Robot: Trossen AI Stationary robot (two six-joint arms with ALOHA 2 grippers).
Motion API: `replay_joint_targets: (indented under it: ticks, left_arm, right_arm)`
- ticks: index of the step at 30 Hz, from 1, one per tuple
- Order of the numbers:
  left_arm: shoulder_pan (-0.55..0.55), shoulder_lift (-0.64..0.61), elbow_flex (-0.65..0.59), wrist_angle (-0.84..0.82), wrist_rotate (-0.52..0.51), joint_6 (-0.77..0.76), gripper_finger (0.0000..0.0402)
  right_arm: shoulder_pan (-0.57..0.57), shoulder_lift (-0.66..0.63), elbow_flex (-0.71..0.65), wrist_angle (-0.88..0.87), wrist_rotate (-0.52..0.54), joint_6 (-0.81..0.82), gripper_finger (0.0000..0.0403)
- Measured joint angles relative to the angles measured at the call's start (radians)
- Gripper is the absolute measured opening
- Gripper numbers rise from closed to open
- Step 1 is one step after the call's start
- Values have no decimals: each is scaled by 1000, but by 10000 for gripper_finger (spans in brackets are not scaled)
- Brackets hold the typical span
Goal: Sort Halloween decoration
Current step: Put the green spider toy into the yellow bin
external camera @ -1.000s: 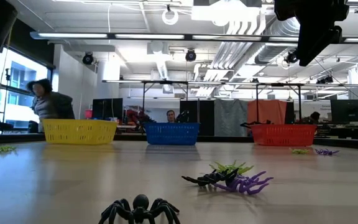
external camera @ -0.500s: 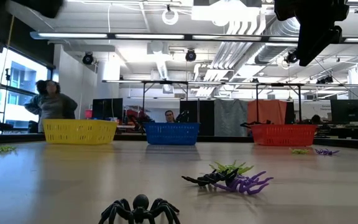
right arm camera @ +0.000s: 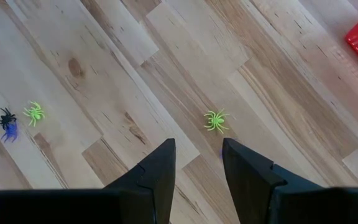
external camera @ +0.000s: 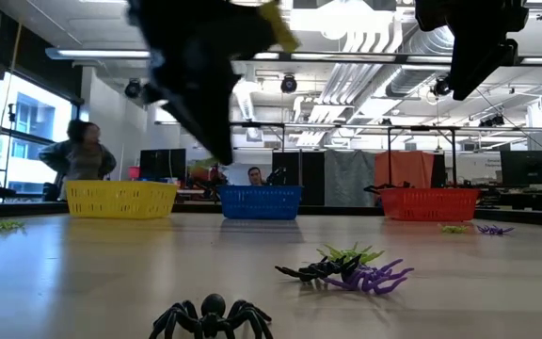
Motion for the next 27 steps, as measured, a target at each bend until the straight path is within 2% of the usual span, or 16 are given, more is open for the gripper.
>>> replay_joint_targets:
  ticks: [7, 12, 19, 27]
  left_arm:
    - [99, 0, 0, 139, 1, 179, 0]
    - [161, 0, 0, 152, -10, 246, 0]
    - [259, 0, 0, 39, -96, 275, 0]
    - [393, -7, -2, -173, -104, 300, 0]
  right_arm:
    - [0, 0, 0, 0, 0, 0, 130]
    - [0, 0, 0, 0, 0, 0, 130]
    - [0, 0, 0, 0, 0, 0, 130]
    - [0, 0, 0, 0, 0, 0, 130]
